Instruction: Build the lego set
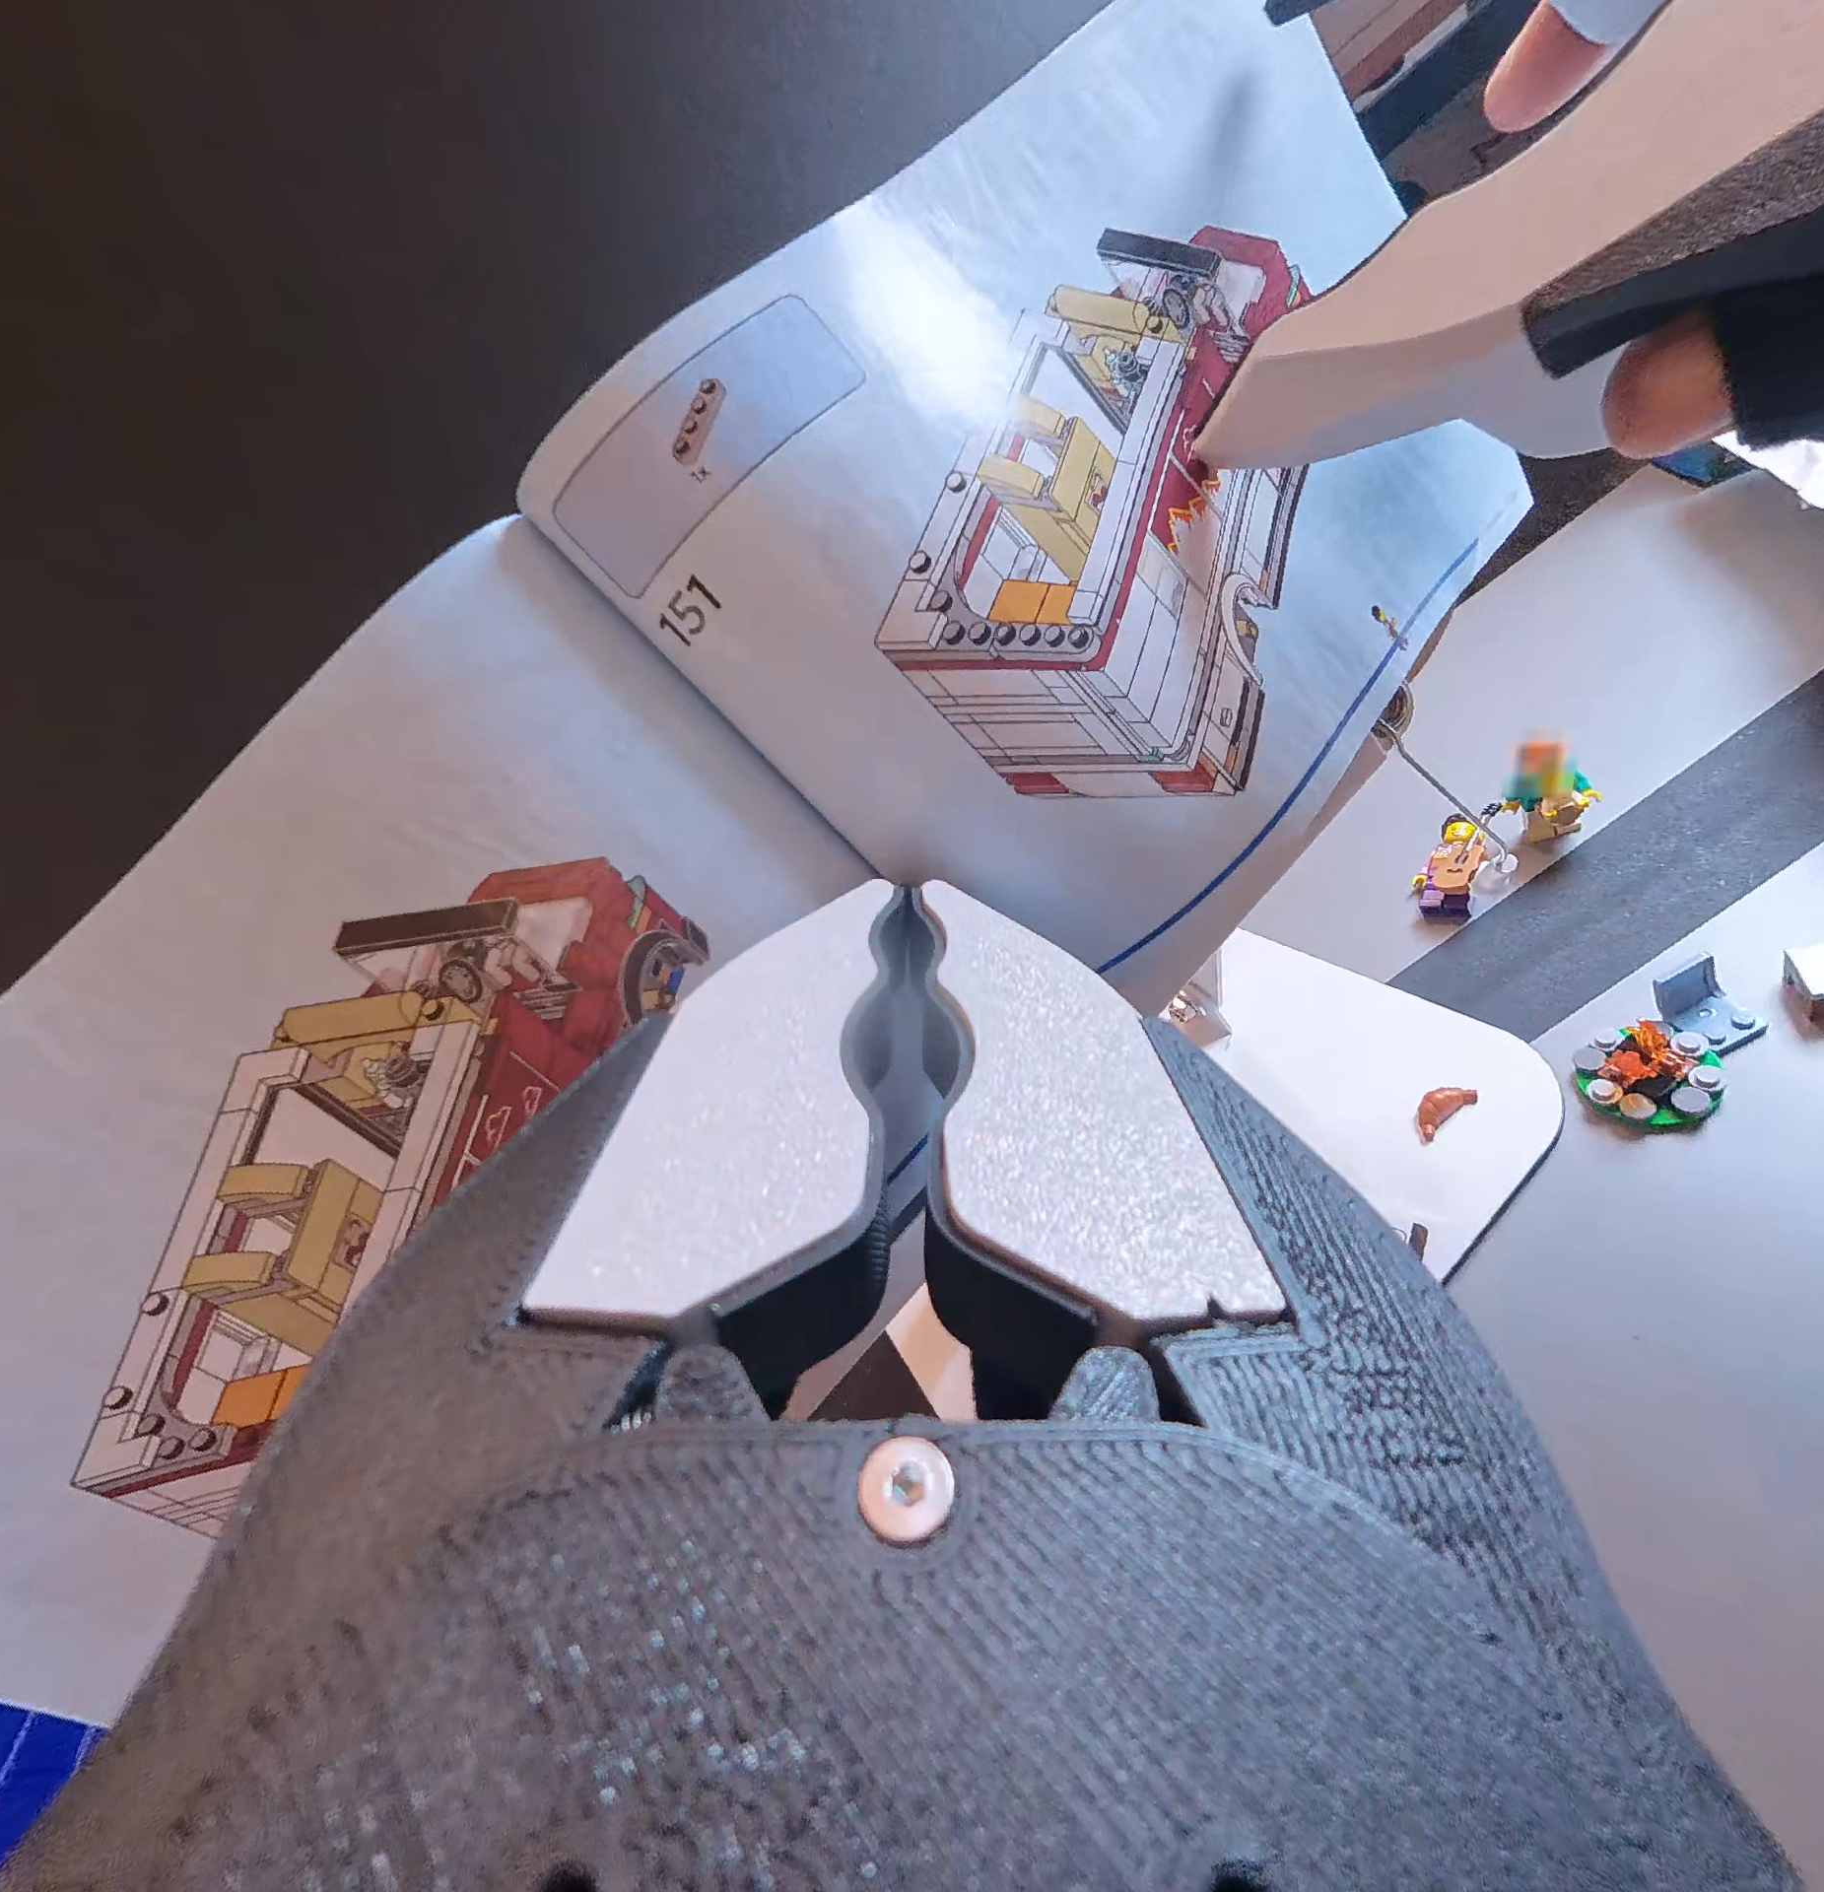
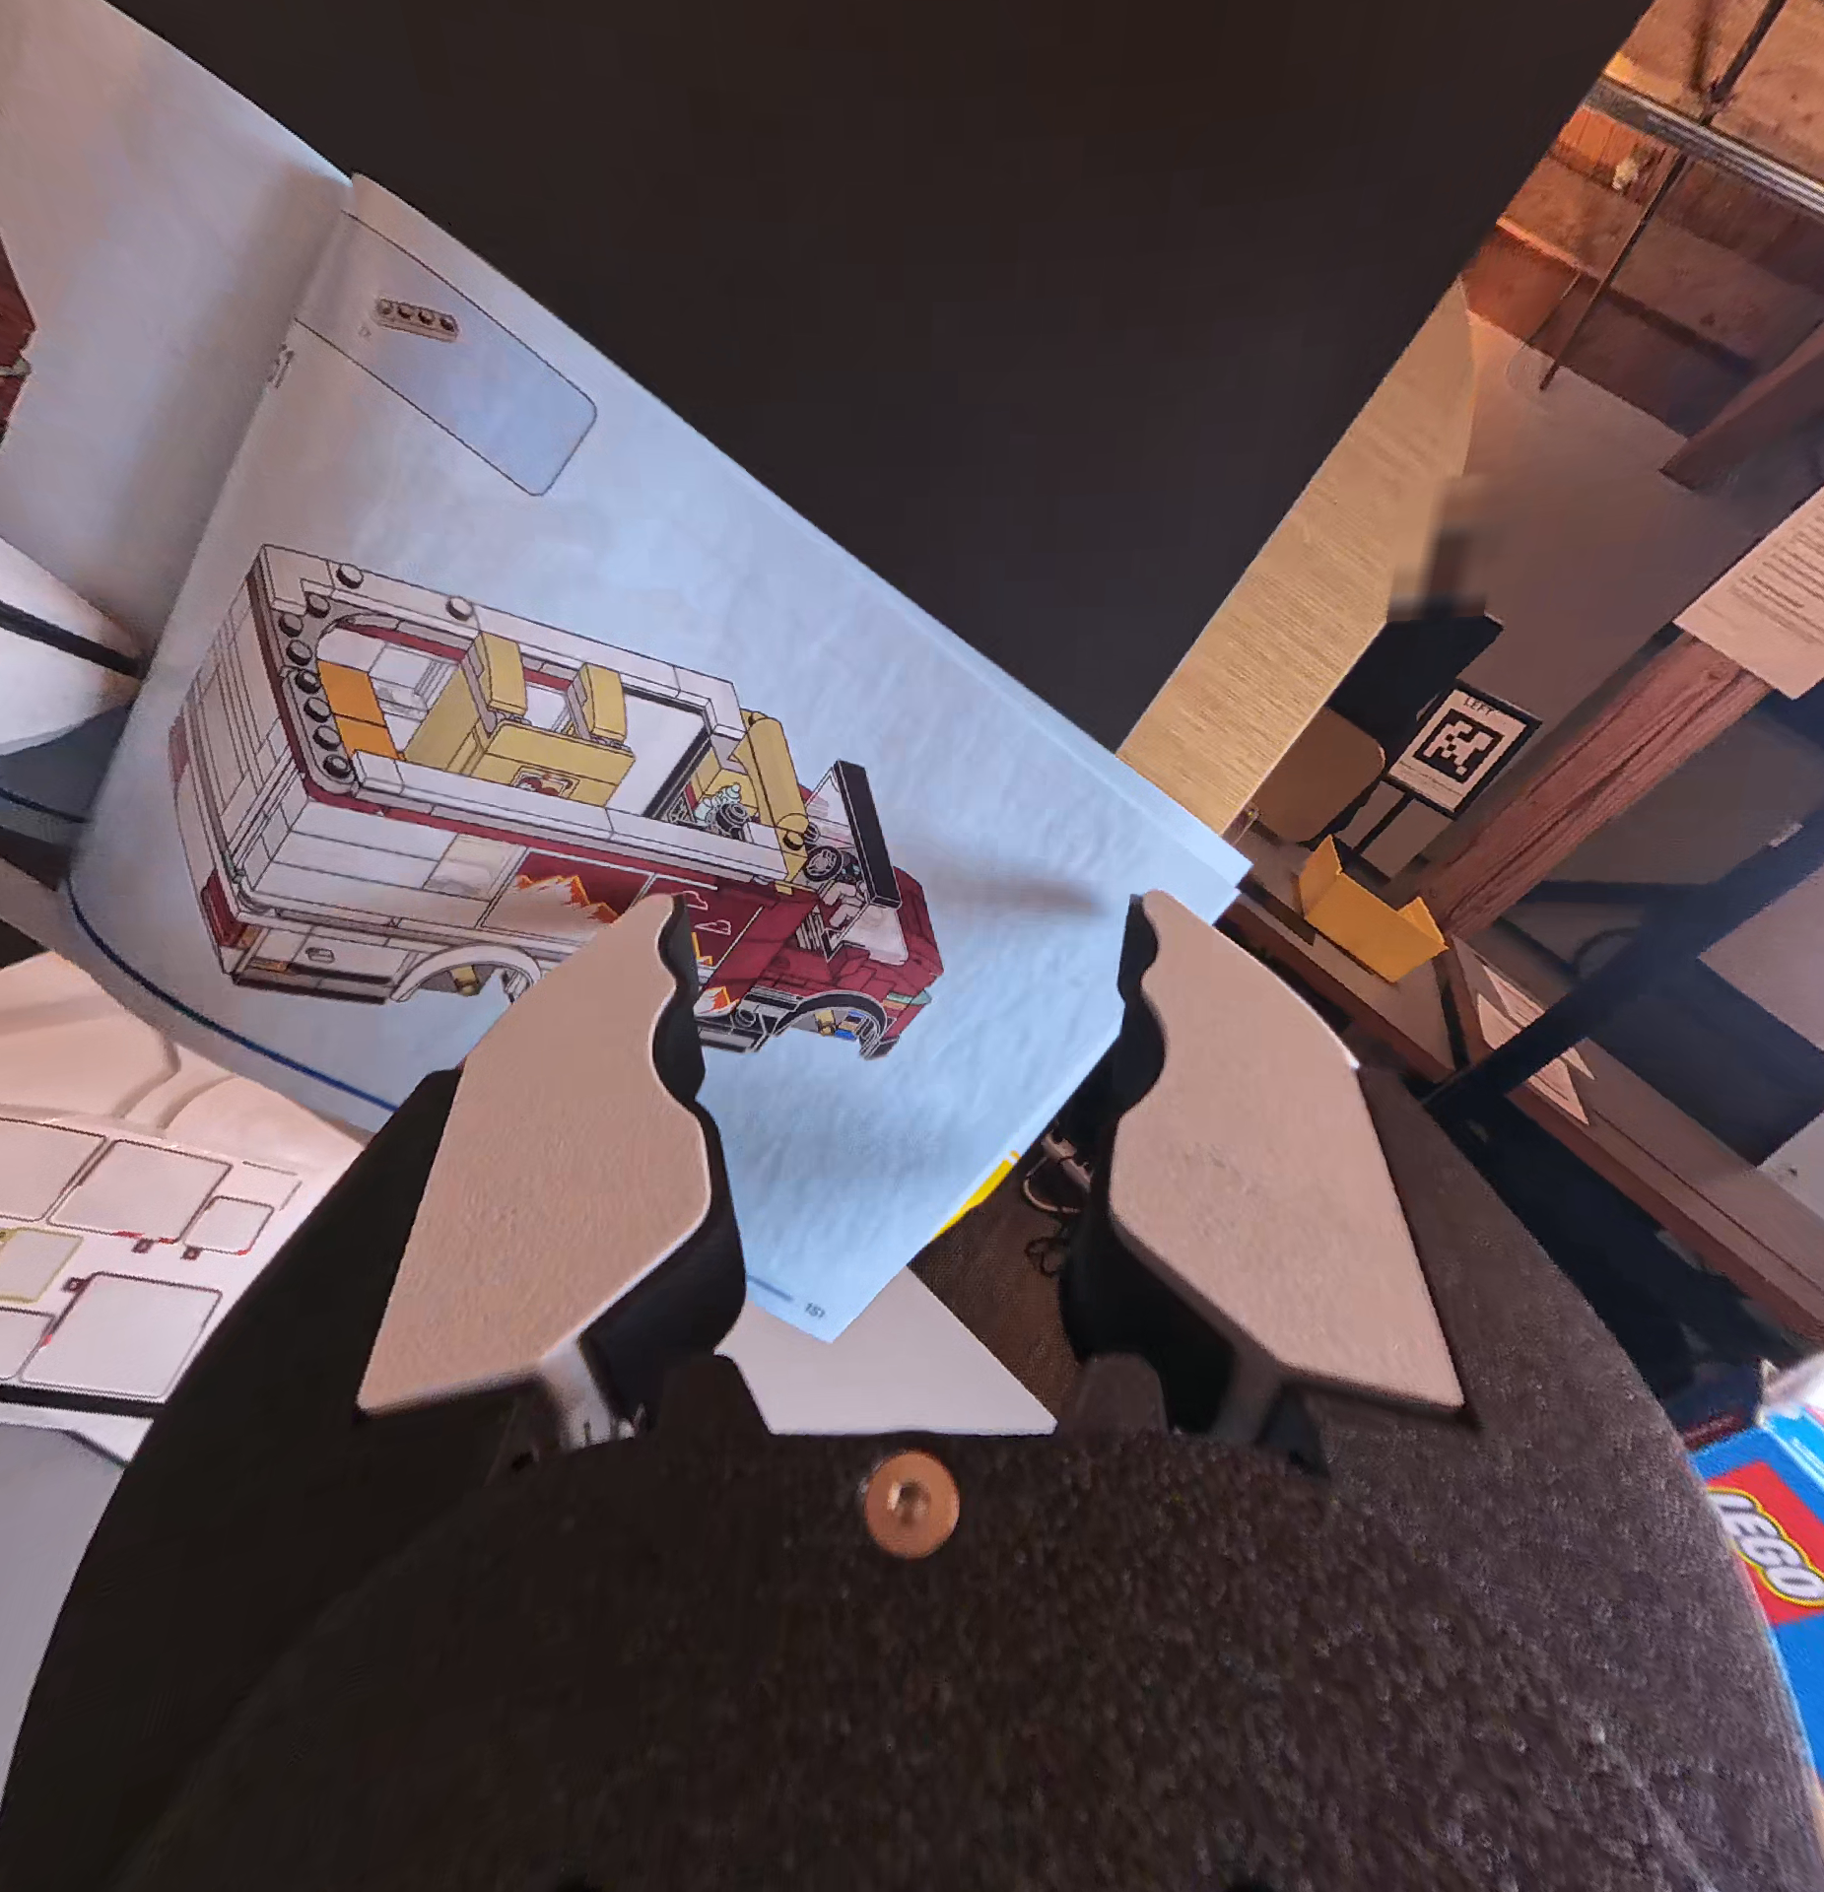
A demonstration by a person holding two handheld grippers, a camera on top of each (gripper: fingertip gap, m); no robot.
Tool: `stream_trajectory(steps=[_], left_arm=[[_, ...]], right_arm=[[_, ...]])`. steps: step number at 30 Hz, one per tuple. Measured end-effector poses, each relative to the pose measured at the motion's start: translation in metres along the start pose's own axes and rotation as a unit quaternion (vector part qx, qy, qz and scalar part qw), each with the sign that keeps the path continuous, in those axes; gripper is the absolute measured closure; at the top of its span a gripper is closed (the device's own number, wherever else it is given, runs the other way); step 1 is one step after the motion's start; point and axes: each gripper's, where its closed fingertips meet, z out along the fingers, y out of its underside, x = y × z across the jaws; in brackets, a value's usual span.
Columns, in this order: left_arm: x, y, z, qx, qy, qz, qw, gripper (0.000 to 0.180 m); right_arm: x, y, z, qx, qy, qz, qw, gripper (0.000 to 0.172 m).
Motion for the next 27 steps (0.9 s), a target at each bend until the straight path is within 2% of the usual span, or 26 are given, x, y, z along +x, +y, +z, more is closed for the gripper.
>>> stream_trajectory(steps=[7,15,16,18,20,23,27], left_arm=[[0.001,-0.001,0.001,0.002,-0.005,0.010,1.000,0.180],[0.003,-0.002,0.001,0.006,-0.005,0.007,1.000,0.180],[0.003,-0.002,0.001,0.006,-0.005,0.008,1.000,0.180],[0.003,-0.002,0.001,0.006,-0.006,0.010,1.000,0.180],[0.004,-0.002,0.001,0.007,-0.006,0.009,1.000,0.180],[0.004,-0.002,0.001,0.006,-0.006,0.008,1.000,0.180],[0.004,-0.002,0.001,0.007,-0.005,0.008,1.000,0.180]], right_arm=[[0.008,-0.001,0.005,0.017,-0.003,0.051,0.999,0.096],[-0.003,0.001,0.002,0.018,-0.024,0.045,0.999,0.131],[0.002,0.001,0.001,0.017,-0.009,0.040,0.999,0.129],[0.014,-0.001,0.000,0.021,0.018,0.036,0.999,0.113],[0.018,0.002,0.003,0.011,0.015,0.054,0.998,0.104],[0.017,0.001,0.004,0.010,0.008,0.049,0.999,0.103],[0.012,0.000,0.003,0.012,0.006,0.026,1.000,0.112]])
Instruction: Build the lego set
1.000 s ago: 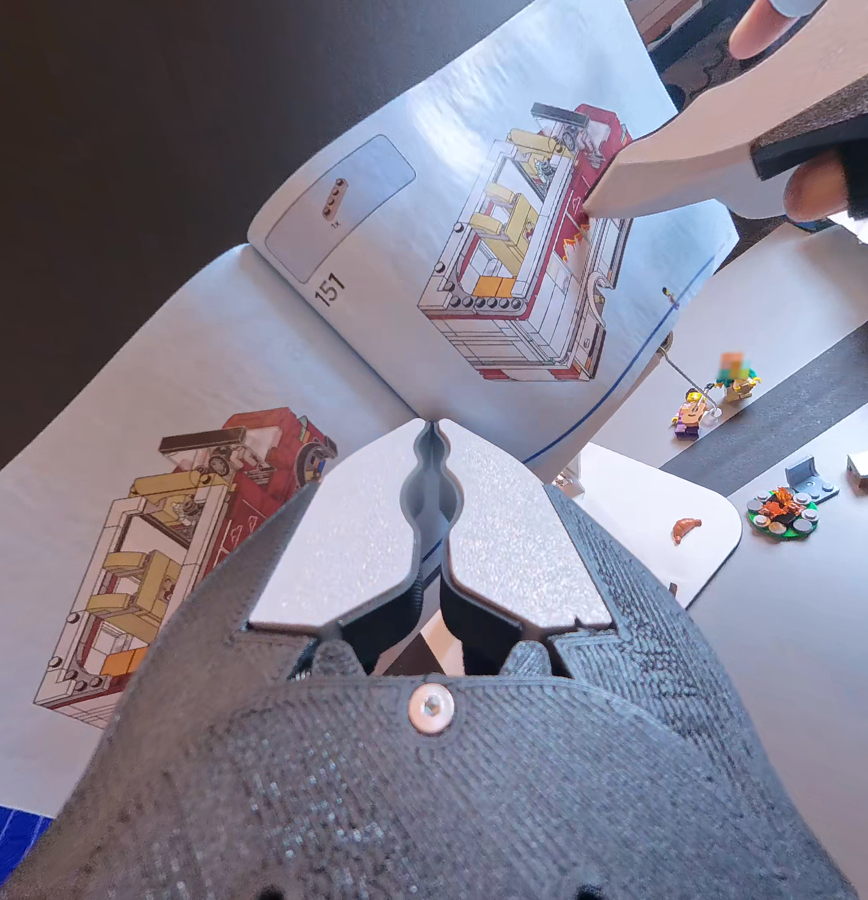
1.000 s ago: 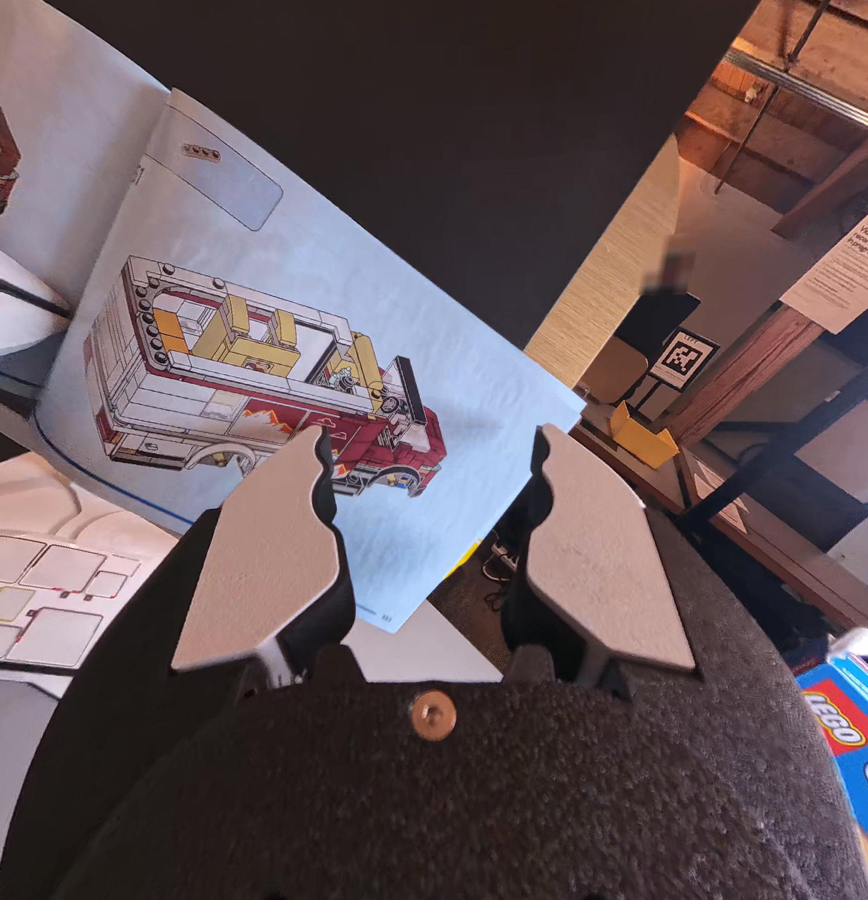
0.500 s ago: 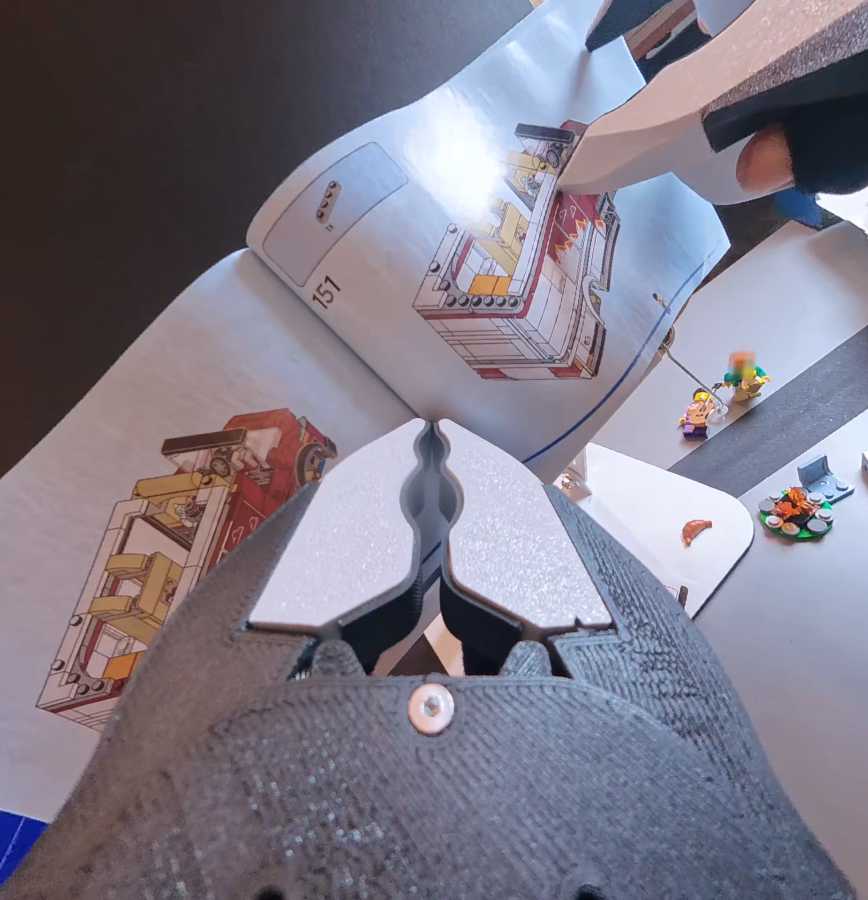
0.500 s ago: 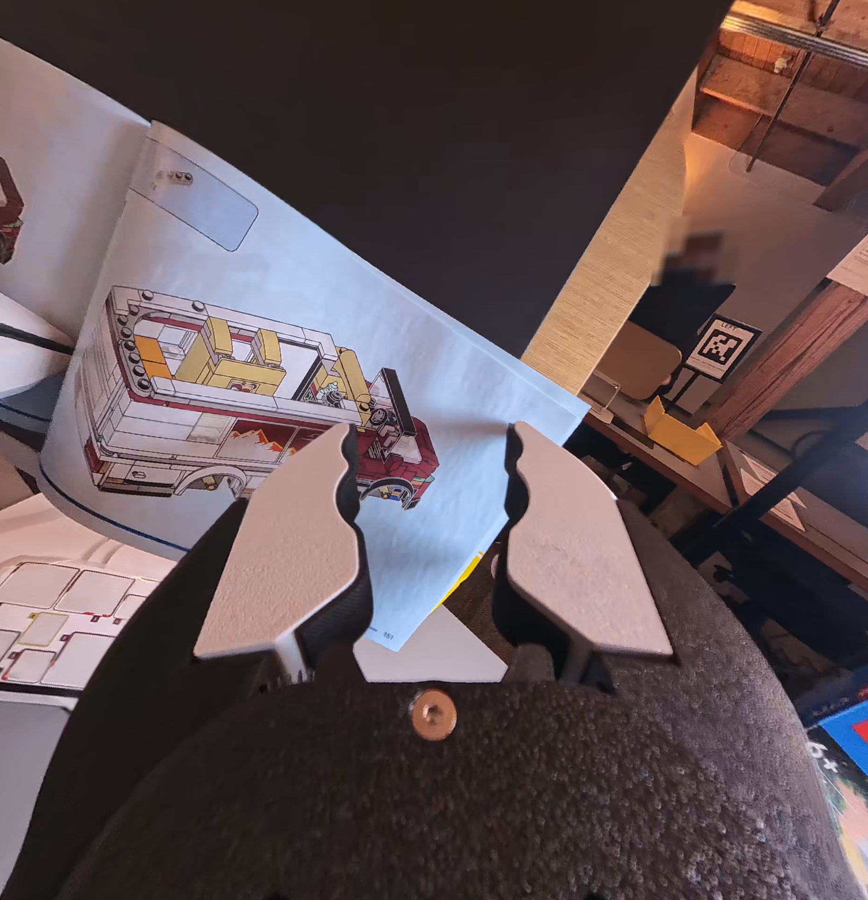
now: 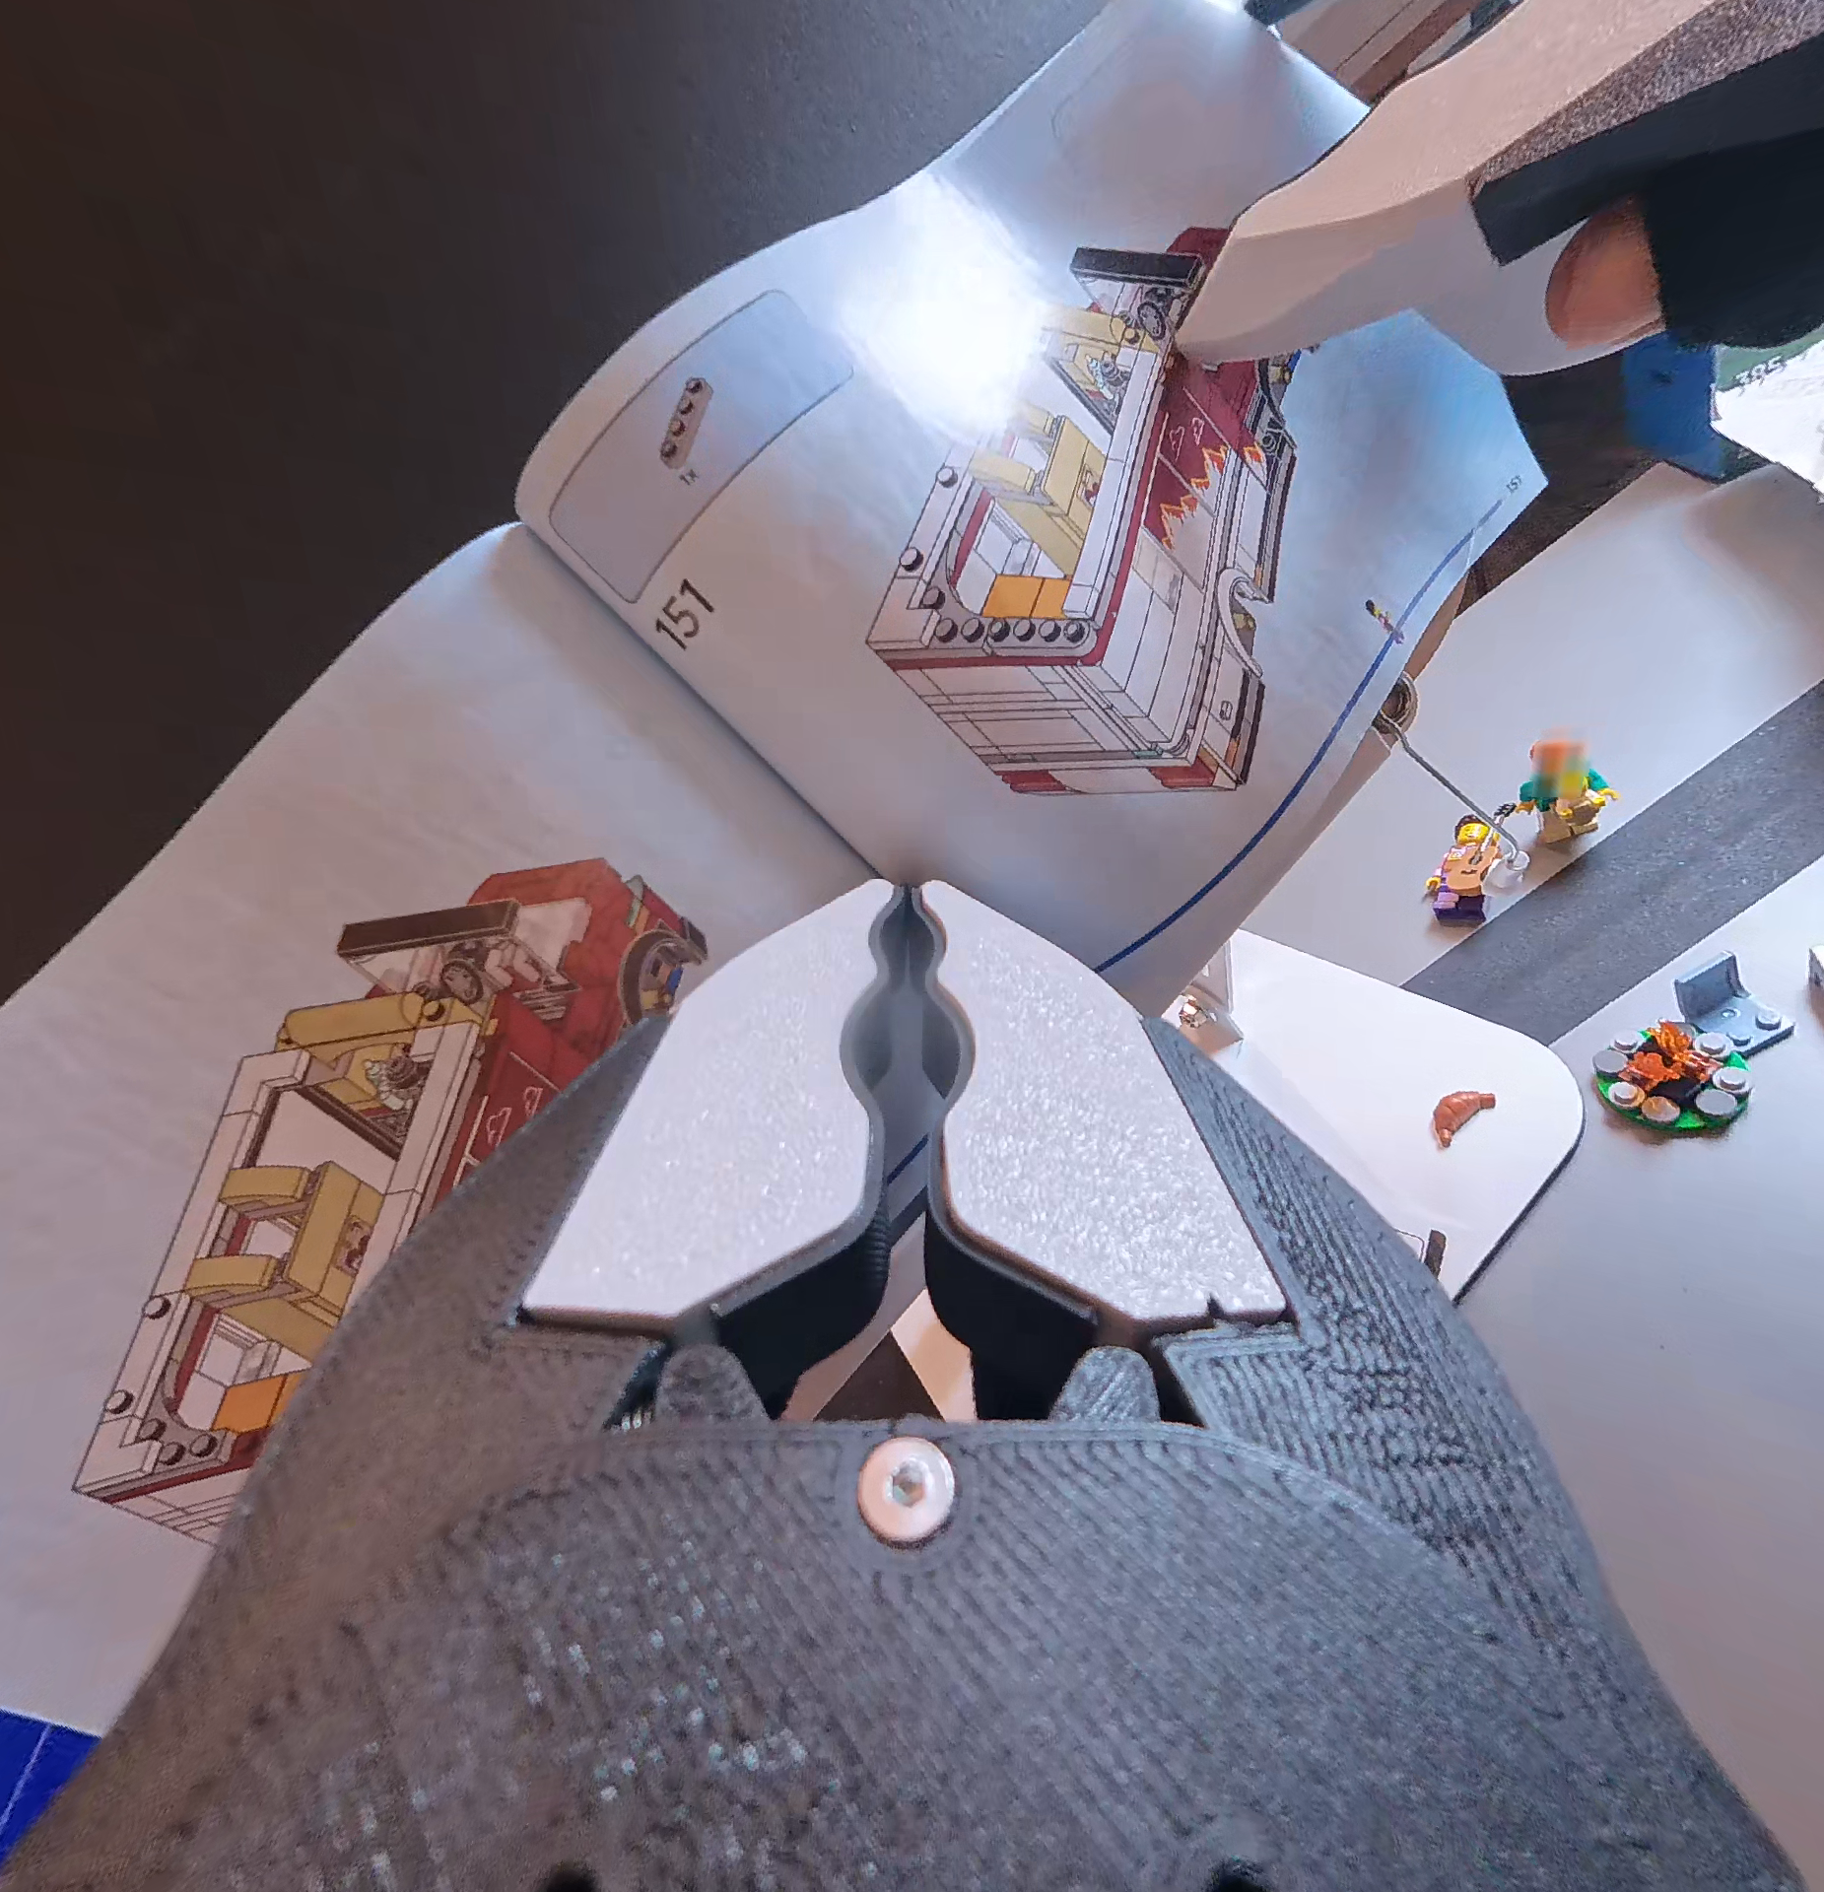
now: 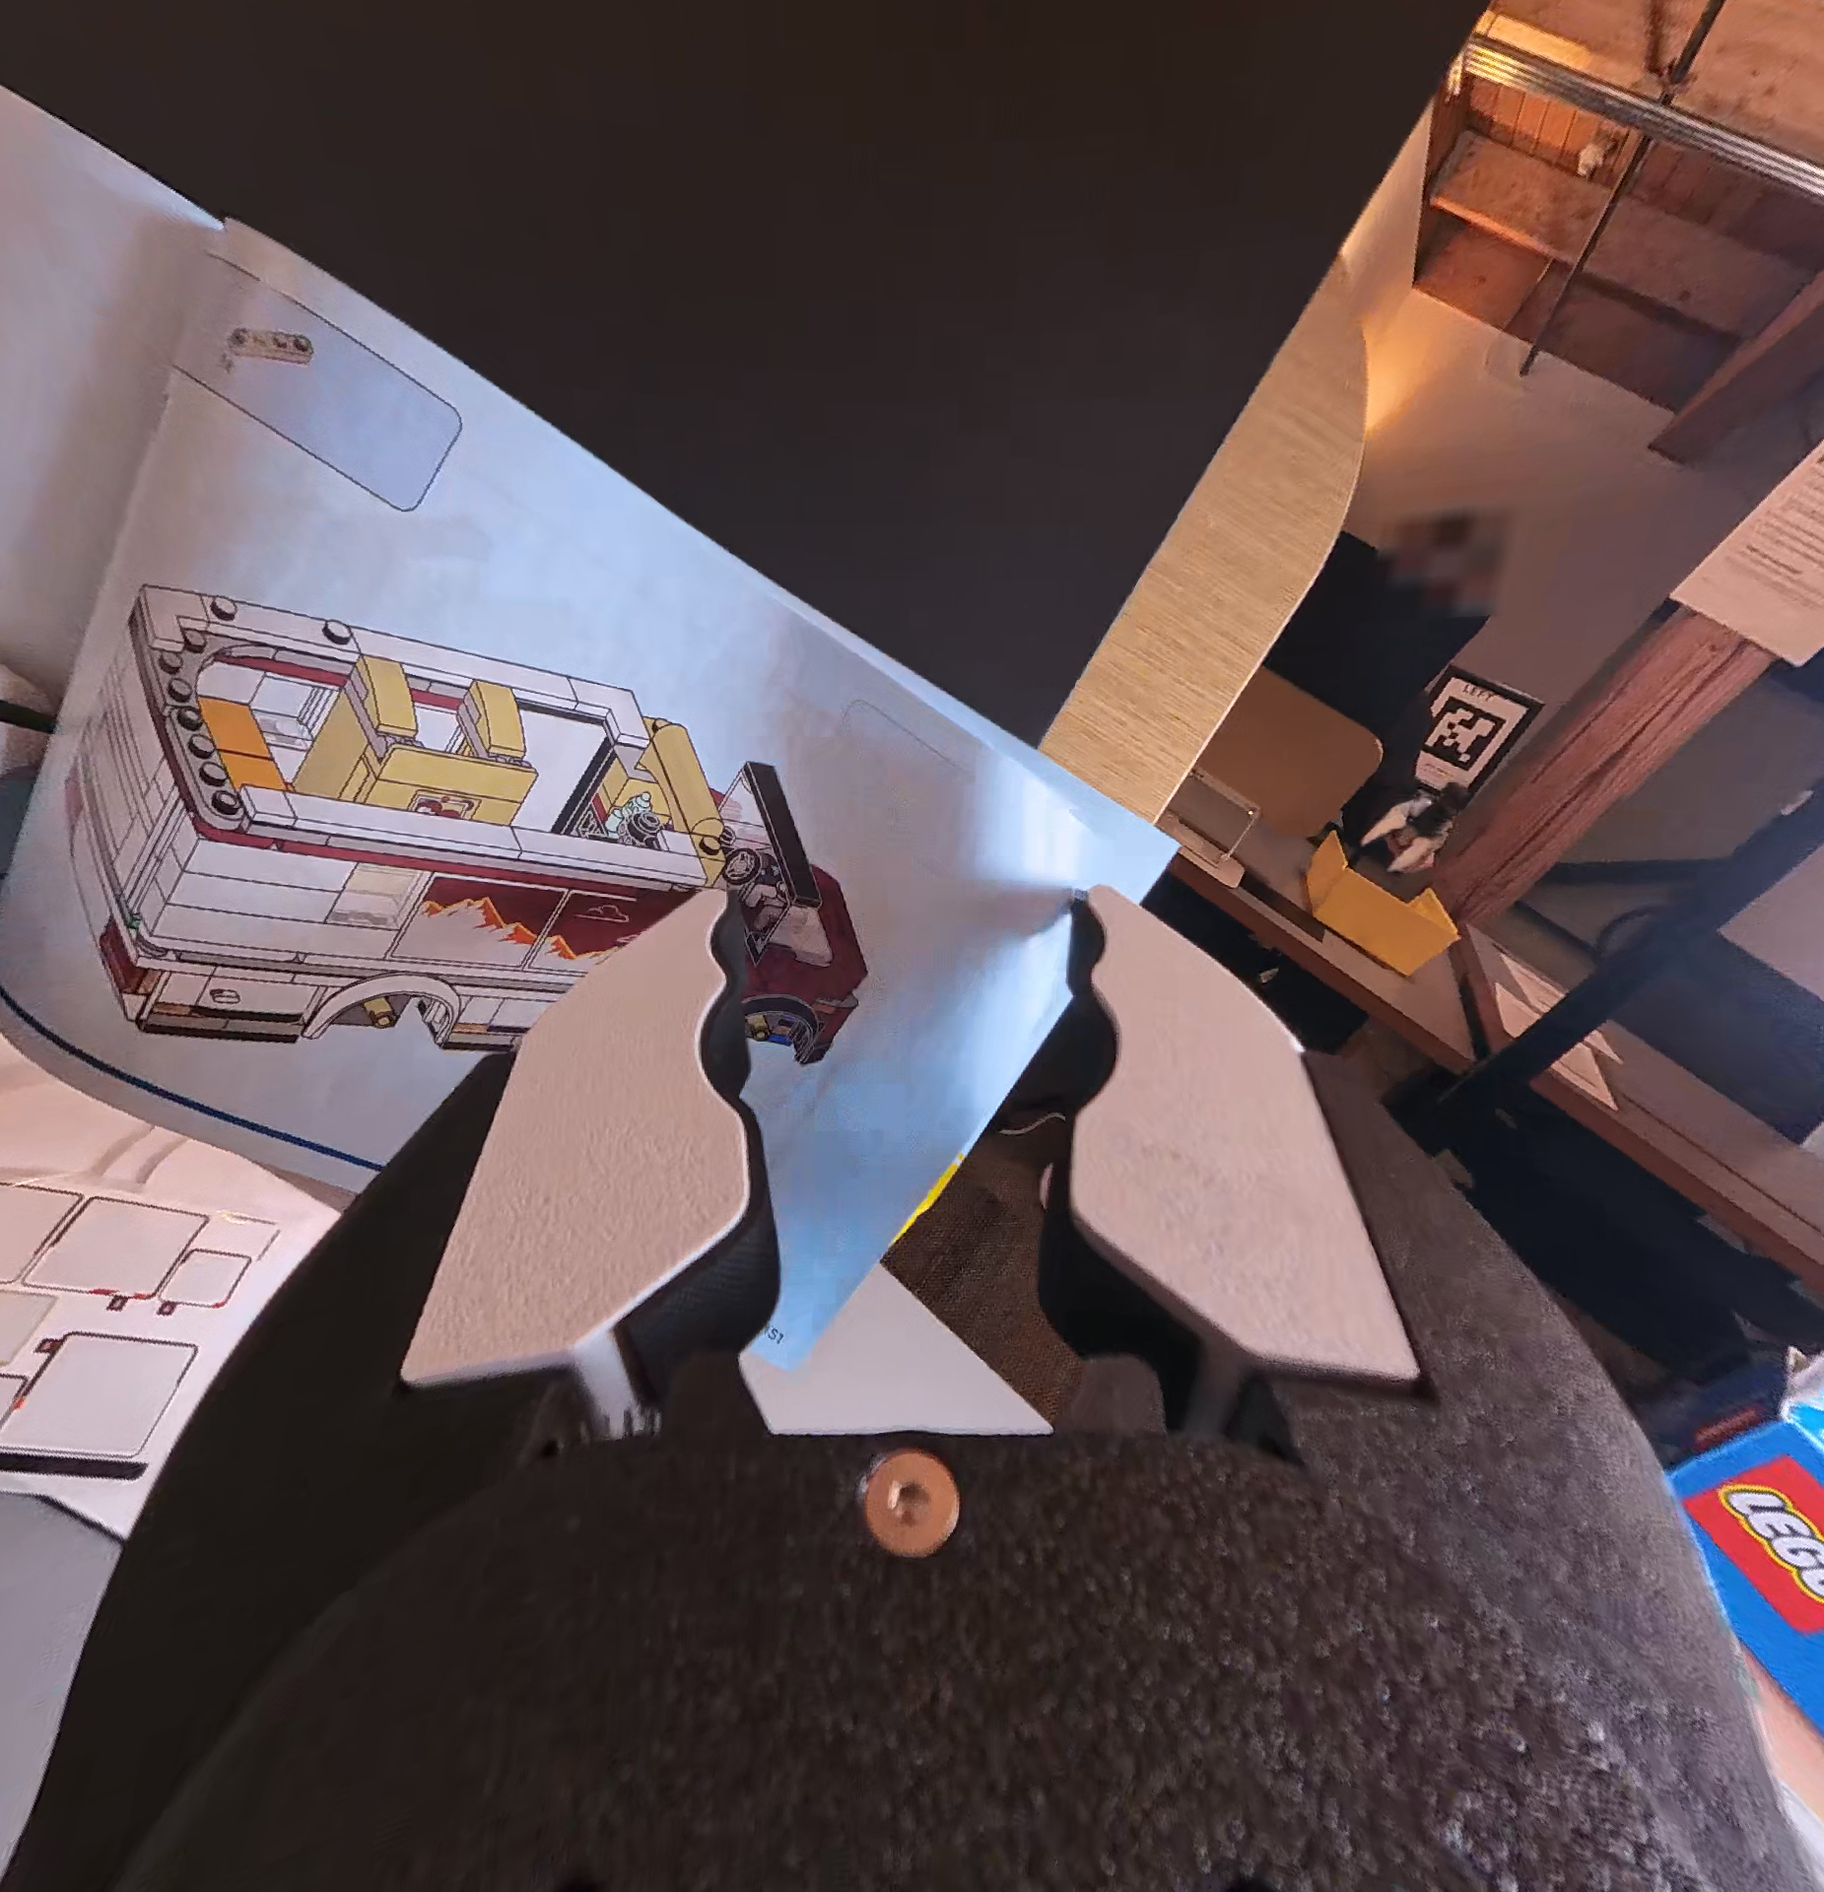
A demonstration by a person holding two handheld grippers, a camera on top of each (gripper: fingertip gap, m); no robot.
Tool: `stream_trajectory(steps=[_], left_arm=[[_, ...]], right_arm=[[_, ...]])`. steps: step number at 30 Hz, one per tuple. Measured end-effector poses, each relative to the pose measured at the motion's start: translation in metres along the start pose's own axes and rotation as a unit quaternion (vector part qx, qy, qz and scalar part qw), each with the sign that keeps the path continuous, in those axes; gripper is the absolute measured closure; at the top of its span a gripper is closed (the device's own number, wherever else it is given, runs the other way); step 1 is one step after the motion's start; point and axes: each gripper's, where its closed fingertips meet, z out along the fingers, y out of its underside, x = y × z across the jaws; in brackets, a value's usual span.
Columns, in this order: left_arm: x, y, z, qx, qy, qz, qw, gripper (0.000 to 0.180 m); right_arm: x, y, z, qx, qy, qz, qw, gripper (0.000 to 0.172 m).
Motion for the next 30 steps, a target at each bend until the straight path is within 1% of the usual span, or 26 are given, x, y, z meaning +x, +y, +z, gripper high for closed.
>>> stream_trajectory(steps=[7,11,13,15,17,18,19,20,23,27,28,30], left_arm=[[0.000,0.000,0.000,0.000,0.002,0.000,1.000,0.180],[0.000,0.000,0.000,-0.001,0.003,0.000,1.000,0.180],[0.000,0.000,0.000,0.000,0.005,-0.002,1.000,0.180],[0.000,0.000,0.000,0.001,0.006,-0.003,1.000,0.180],[0.001,0.000,-0.001,0.002,0.006,-0.004,1.000,0.180],[0.000,0.000,-0.001,0.002,0.007,-0.004,1.000,0.180],[0.000,0.000,-0.001,0.002,0.008,-0.004,1.000,0.180],[0.000,0.000,-0.001,0.002,0.009,-0.004,1.000,0.180],[0.001,0.000,-0.001,0.004,0.015,-0.002,1.000,0.180],[0.002,0.000,-0.006,0.006,0.039,-0.014,0.999,0.180],[0.002,0.000,-0.010,0.009,0.052,-0.033,0.998,0.180],[0.005,-0.009,-0.022,0.040,0.090,-0.096,0.990,0.180]], right_arm=[[-0.002,-0.005,-0.009,0.016,0.011,-0.010,1.000,0.140],[-0.008,-0.001,-0.019,0.017,0.002,0.000,1.000,0.144],[-0.012,0.007,-0.024,0.010,-0.014,0.013,1.000,0.151],[-0.015,0.021,-0.028,-0.009,-0.030,0.025,0.999,0.151],[-0.023,0.037,-0.031,-0.038,-0.066,0.042,0.996,0.151],[-0.028,0.042,-0.034,-0.044,-0.088,0.047,0.994,0.157],[-0.034,0.044,-0.038,-0.046,-0.113,0.047,0.991,0.172],[-0.039,0.044,-0.043,-0.042,-0.135,0.051,0.989,0.172],[-0.054,0.033,-0.058,-0.023,-0.202,0.083,0.976,0.172],[-0.086,0.013,-0.084,-0.011,-0.314,0.115,0.942,0.172],[-0.095,0.008,-0.090,-0.010,-0.335,0.115,0.935,0.172],[-0.112,0.000,-0.098,-0.007,-0.362,0.103,0.926,0.172]])
